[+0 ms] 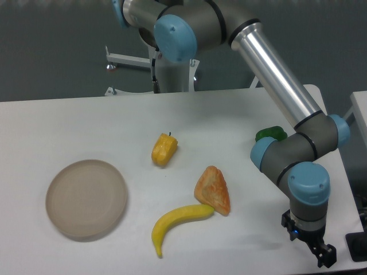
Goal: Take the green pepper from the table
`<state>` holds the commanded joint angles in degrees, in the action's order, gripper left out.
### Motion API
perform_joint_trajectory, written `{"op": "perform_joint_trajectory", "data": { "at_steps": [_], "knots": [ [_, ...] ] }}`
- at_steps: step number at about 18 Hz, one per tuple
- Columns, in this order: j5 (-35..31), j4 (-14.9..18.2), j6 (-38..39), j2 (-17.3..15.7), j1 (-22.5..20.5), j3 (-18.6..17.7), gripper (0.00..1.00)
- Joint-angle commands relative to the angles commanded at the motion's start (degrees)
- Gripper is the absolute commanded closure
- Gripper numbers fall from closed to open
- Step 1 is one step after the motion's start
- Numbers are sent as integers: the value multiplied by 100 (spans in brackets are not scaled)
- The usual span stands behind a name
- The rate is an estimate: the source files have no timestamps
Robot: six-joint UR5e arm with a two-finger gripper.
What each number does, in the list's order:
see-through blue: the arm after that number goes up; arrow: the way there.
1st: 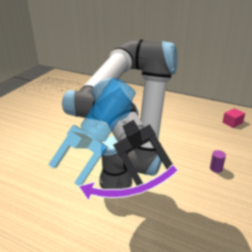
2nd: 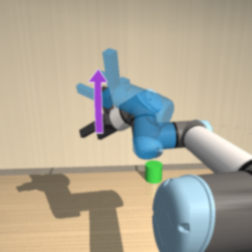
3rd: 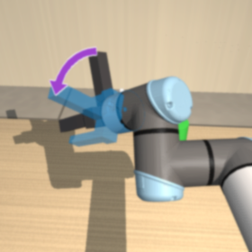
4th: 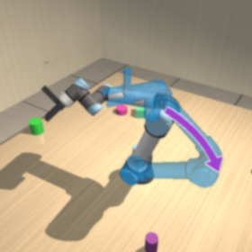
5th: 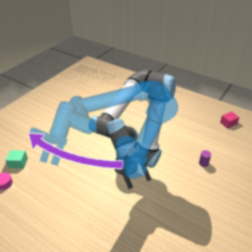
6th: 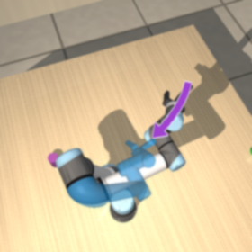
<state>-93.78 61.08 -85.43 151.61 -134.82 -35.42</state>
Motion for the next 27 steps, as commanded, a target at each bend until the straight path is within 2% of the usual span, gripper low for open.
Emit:
{"op": "perform_joint_trajectory", "data": {
  "at_steps": [6, 8, 11, 21, 27],
  "knots": [
    [62, 35, 0, -44, 0, -61, 2],
    [62, 123, 0, -131, 0, -105, 2],
    [53, 456, 0, -298, 0, -175, 2],
    [325, 773, -140, -1651, -228, -1818, 2],
    [360, 1107, -922, -2416, -615, -2758, 1]
  ]
}}
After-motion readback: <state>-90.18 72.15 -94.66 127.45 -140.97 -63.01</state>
